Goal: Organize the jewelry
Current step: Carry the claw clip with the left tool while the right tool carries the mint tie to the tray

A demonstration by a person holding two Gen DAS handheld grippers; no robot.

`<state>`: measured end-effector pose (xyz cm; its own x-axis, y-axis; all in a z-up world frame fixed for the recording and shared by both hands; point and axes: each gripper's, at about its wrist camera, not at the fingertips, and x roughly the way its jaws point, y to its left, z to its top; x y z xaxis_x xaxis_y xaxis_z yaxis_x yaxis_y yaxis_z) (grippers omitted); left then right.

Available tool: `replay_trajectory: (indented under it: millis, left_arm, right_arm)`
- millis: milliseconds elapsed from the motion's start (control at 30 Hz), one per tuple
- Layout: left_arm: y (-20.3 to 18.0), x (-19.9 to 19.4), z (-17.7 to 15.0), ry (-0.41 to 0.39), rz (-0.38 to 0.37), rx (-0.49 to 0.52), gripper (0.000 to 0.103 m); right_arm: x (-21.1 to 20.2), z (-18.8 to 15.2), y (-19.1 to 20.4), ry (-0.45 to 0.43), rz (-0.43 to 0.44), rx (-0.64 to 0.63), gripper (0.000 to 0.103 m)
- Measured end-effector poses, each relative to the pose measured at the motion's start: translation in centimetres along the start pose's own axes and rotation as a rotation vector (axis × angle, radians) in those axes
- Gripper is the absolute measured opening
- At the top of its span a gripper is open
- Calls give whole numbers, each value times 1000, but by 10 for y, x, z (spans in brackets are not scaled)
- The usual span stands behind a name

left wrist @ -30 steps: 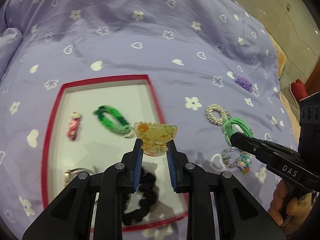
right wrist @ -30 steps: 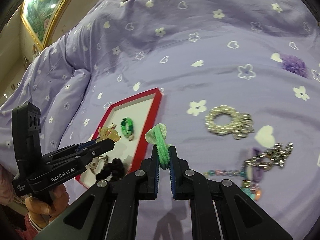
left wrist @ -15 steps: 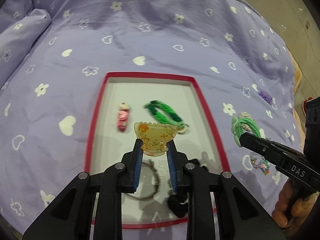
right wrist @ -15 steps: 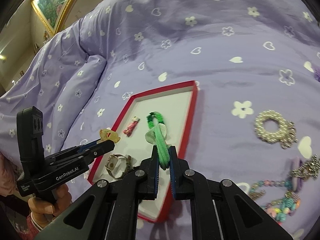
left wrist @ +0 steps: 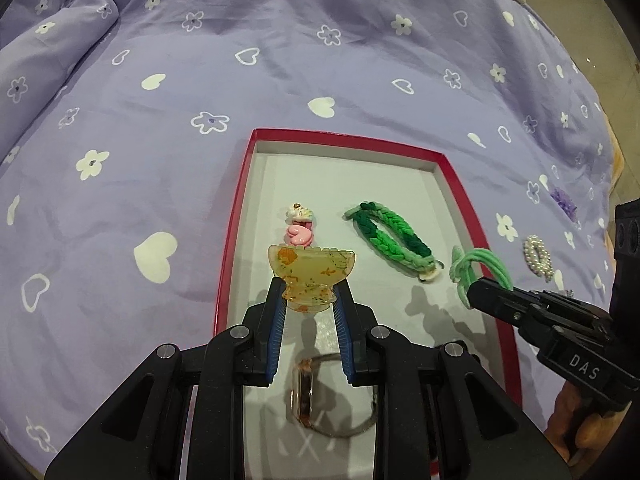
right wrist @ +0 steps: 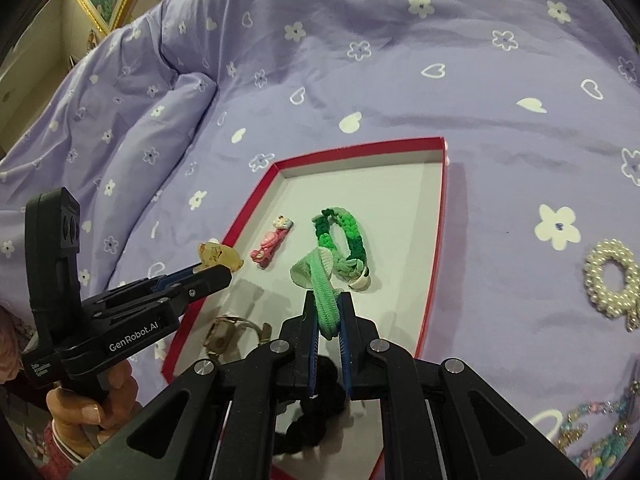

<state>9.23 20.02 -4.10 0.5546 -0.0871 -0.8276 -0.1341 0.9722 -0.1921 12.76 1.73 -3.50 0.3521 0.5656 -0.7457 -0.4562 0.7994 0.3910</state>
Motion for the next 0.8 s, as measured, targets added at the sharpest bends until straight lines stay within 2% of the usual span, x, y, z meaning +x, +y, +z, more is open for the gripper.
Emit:
replay_trajectory:
  millis: [300, 633, 800]
  left_arm:
    - [1, 24, 1, 47, 12, 18, 22]
    - [1, 29, -1, 57, 16, 30, 22]
    - [-1, 30, 0, 60, 21, 38, 22]
  right_arm:
    - [28, 1, -2, 73, -41, -16, 10]
    - [27, 1, -3, 71, -46, -34, 12]
    - [27, 2, -1, 73, -28, -33, 18]
